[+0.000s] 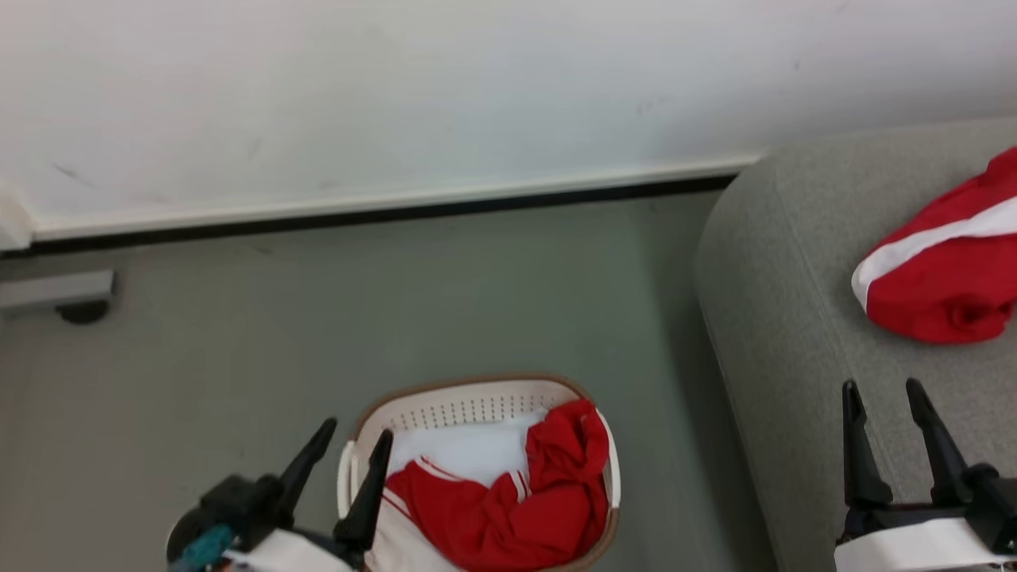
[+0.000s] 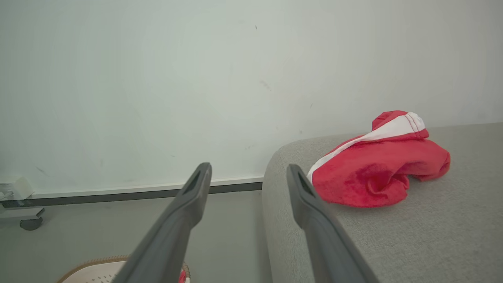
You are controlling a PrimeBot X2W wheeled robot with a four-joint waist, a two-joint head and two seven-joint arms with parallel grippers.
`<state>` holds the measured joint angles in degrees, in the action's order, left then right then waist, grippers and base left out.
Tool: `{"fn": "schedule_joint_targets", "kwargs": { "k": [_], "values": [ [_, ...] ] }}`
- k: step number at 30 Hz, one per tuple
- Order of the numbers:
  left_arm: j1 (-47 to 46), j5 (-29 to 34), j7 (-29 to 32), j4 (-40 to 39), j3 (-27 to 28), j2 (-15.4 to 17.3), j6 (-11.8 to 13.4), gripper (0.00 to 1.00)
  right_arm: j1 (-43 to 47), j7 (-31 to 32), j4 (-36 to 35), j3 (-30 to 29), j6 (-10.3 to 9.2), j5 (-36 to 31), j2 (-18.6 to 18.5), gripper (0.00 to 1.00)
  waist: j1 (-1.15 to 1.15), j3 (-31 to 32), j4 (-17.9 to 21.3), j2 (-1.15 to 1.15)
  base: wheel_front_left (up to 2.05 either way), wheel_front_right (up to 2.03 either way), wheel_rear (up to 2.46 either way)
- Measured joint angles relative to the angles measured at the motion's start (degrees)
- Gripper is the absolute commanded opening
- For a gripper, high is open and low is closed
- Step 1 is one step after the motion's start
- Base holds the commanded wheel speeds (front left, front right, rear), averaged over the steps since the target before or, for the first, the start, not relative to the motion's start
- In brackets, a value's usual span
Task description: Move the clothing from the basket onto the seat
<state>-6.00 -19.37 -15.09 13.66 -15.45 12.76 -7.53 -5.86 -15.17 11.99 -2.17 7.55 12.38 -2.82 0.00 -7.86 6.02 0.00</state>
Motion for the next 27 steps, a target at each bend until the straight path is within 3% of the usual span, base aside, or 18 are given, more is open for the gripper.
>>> {"fn": "schedule_joint_targets", "kwargs": {
  "k": [11, 19, 27],
  "values": [
    [-17.3, -2.48, 4.56, 8.32, -12.49, 4.64, -0.01, 1.0, -6.21, -0.01, -4.49, 3.83, 0.0, 1.22, -0.03, 1.0, 0.01, -11.9, 3.56, 0.0, 0.0, 0.0, 0.0],
    [-27.06, -4.97, 11.48, 16.69, -22.28, 2.72, -0.01, 1.0, -8.0, 0.0, -9.37, 5.77, 0.0, 1.57, -0.03, 1.0, 0.02, -19.37, 6.11, 0.0, 0.0, 0.0, 0.0],
    [-35.28, -8.5, 14.04, 22.74, -32.29, 1.23, -0.01, 1.0, -9.9, -0.01, -15.06, 6.25, 0.0, 0.74, -0.02, 1.0, 0.01, -26.89, 6.81, 0.0, 0.0, 0.0, 0.0]
  ]
}}
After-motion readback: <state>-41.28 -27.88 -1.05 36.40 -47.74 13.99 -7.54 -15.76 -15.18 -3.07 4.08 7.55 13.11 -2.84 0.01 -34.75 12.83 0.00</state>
